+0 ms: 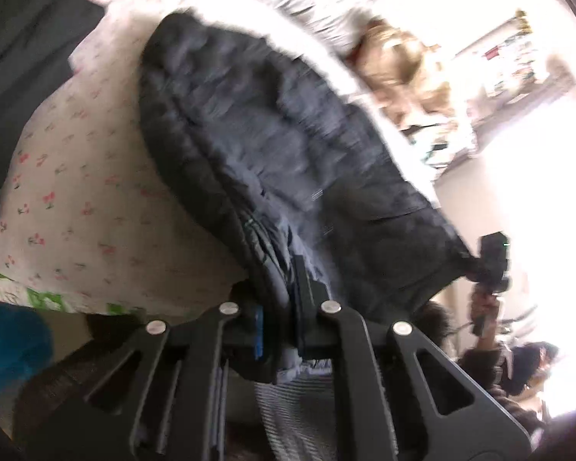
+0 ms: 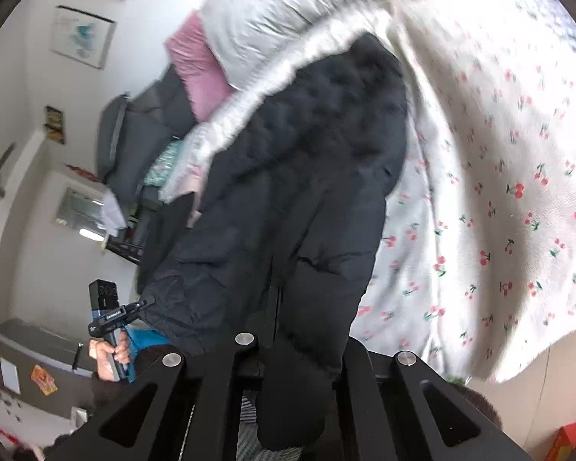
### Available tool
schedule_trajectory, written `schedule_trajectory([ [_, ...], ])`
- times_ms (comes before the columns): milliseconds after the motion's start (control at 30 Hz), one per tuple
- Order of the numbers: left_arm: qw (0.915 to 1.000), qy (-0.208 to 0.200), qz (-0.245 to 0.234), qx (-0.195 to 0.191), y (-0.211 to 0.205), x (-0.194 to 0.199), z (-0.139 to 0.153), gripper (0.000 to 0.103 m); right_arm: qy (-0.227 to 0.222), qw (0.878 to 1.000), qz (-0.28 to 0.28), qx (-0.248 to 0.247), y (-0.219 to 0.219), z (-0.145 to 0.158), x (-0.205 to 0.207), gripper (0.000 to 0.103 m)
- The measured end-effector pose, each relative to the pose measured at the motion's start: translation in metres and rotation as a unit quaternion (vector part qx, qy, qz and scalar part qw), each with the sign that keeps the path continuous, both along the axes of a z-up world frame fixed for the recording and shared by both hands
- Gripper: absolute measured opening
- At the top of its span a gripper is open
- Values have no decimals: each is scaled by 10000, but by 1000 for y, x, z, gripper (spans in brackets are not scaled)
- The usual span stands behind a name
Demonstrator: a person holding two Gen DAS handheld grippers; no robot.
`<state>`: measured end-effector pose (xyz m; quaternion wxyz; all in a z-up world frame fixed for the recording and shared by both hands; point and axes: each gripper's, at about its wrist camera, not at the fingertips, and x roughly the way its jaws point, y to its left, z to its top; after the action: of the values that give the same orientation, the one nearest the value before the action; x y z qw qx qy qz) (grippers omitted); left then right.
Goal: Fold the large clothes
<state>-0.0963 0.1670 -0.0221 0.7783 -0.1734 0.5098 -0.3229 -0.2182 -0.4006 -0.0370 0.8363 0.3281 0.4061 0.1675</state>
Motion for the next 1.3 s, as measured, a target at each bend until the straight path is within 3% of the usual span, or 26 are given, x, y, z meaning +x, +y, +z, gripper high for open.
schedule_trajectory([
  [133, 9981, -475, -176, -339, 6, -36, 39, 13, -502, 9986, -84, -114, 3, 45, -44, 6],
  [300, 9949, -824, 2, -580, 22, -37, 67, 13, -916, 9949, -324, -263, -4, 87, -63, 6],
  [400, 9937, -966, 325, -466, 26, -11, 72, 13, -1005, 9928, -515, -404, -8, 100, -46, 6],
  [533, 9907, -1092, 760, -295, 20, 34, 74, 12, -1027, 9881, -988, -586, -12, 106, 14, 6],
  [633, 9874, -1184, 1024, -232, 11, 67, 72, 13, -947, 9828, -1413, -723, -15, 101, 74, 6],
  [767, 9823, -1254, 1380, 148, 1, 112, 57, 13, -775, 9749, -1967, -700, -33, 81, 129, 7],
  [900, 9790, -1049, 1696, 415, -9, 167, 18, 14, -463, 9684, -2348, -697, -46, 49, 180, 7],
  [1067, 9762, -919, 1820, 739, -21, 206, -42, 18, -24, 9641, -2467, -978, -50, -16, 226, 10],
  [1100, 9770, -674, 1774, 971, -28, 218, -56, 18, 270, 9628, -2424, -1163, -49, -27, 237, 10],
  [1133, 9775, -555, 1716, 1093, -33, 223, -61, 19, 485, 9616, -2367, -1302, -48, -35, 248, 10],
  [1300, 9762, -497, 1585, 1395, -42, 229, -58, 23, 671, 9565, -2288, -1683, -43, -37, 268, 14],
])
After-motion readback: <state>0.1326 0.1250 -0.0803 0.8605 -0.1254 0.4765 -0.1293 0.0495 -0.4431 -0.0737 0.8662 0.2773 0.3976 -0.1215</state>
